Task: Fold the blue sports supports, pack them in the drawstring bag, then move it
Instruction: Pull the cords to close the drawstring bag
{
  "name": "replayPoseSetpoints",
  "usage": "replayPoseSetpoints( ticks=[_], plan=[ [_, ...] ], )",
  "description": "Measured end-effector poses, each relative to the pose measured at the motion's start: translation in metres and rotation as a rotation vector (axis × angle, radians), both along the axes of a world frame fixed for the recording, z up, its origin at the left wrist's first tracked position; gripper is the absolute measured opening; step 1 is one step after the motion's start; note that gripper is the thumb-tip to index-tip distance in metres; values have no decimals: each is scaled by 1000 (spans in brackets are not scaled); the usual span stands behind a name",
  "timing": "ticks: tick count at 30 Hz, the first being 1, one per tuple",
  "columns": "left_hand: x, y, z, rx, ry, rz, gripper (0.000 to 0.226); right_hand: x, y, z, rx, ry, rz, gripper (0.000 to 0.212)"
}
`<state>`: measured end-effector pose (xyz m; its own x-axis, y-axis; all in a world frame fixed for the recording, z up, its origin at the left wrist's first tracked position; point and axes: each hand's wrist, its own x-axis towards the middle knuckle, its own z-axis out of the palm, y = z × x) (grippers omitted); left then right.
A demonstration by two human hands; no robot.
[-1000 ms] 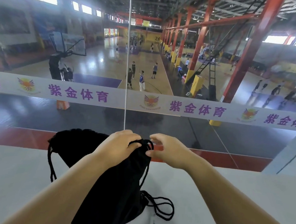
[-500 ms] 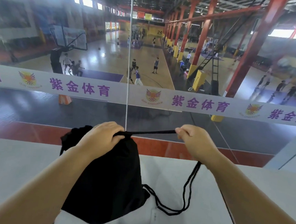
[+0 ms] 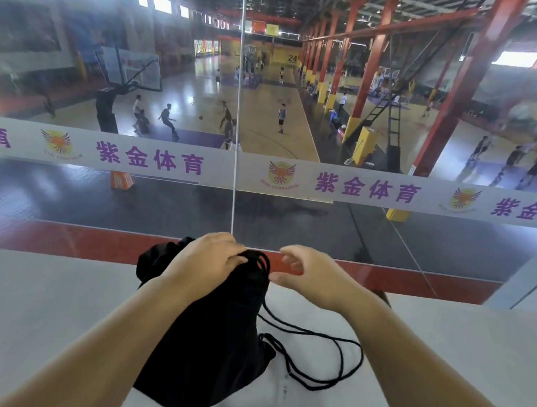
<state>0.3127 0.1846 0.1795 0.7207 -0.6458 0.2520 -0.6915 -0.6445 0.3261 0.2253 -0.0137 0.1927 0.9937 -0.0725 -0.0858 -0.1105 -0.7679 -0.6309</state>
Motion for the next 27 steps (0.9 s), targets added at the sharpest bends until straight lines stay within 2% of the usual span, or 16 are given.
replayPoseSetpoints(
  ticks=[4, 6, 9, 12, 16, 22, 27],
  plan=[
    [-2, 4, -1, -15, -19, -5, 26, 13, 23, -7, -7, -35, 62, 28],
    [-2, 7, -1, -34, -17, 4, 26, 14, 28, -8, -2, -55, 37, 21],
    [-4, 16, -4, -75, -21, 11, 32, 15, 33, -8, 100, -70, 25, 21],
    [-7, 32, -5, -140, -50, 143, 49, 13, 33, -2, 133, -148, -52, 17],
    [-7, 63, -13, -152, 19, 301, 46, 10, 30, 3, 178, -253, -186, 14],
    [-10, 80, -29, -117, 250, 281, 61, 8, 32, -11, 280, -368, -298, 15],
    [-6, 70, -31, -212, 245, 329, 59, -2, 36, -15, 344, -419, -277, 17]
  ],
)
